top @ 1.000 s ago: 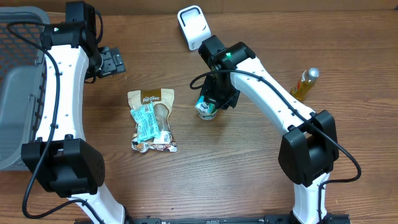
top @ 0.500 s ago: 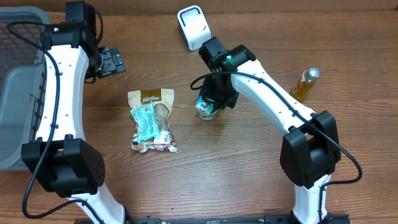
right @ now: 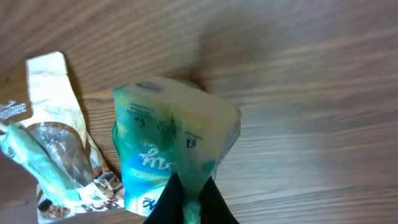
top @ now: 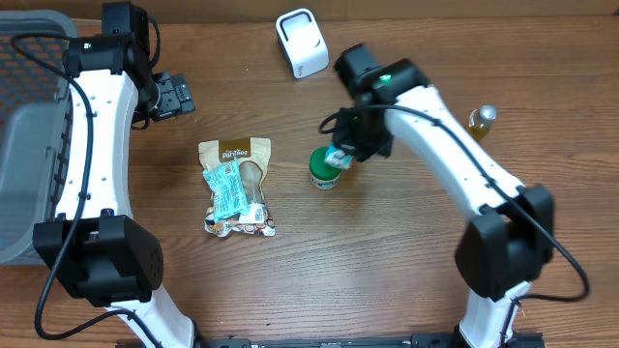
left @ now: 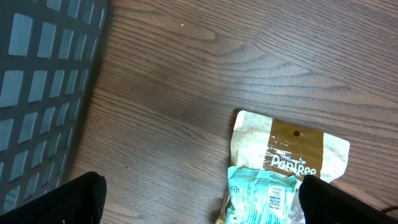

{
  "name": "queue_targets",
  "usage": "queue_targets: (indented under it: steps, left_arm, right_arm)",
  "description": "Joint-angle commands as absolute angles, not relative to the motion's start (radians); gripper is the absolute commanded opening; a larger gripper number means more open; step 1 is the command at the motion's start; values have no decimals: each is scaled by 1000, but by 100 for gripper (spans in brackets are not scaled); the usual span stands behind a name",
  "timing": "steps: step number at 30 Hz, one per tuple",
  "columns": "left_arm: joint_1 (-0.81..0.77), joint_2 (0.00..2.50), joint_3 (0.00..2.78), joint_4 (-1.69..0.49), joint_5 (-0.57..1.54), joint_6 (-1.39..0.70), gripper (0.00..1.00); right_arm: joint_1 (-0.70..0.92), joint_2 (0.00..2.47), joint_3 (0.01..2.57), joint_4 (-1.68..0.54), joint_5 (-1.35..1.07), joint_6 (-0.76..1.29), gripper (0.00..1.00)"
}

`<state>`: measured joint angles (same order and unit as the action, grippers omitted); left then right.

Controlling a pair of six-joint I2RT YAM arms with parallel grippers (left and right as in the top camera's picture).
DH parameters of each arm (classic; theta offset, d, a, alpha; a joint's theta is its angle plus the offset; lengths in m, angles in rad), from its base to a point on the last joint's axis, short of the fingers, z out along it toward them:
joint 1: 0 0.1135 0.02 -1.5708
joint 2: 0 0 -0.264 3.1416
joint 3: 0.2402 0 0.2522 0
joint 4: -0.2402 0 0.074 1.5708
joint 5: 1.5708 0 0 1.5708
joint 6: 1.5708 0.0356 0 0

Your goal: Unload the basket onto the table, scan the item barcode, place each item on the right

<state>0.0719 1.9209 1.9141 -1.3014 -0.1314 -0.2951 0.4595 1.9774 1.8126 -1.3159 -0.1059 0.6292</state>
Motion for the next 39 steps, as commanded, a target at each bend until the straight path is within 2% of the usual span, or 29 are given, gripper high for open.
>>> queue_targets:
  steps: [1,11,19,26,33,39]
  left_arm:
    - [65,1916,1932,-1301,-130,-284,100]
    - [65,1916,1932,-1301,-130,-284,99]
    - [65,1916,1932,-1301,-130,-284,100]
    - [65,1916,1932,-1301,-130,-284,100]
    - [65,1916,1932,-1301,-130,-284,99]
    - [65,1916,1932,-1301,-130,-284,100]
  right_arm:
    - [407,1922,1845,-1327,-90,411,4]
    - [386,1926,1692,-1299,-88,385,4]
    - [399,1927,1516,-1074,-96,382,4]
    - [438,1927,1502,-999,-412,141,4]
    - [480,1927,1502,-988,-379,73,4]
    - [472,1927,1502,-1020,-155,73,4]
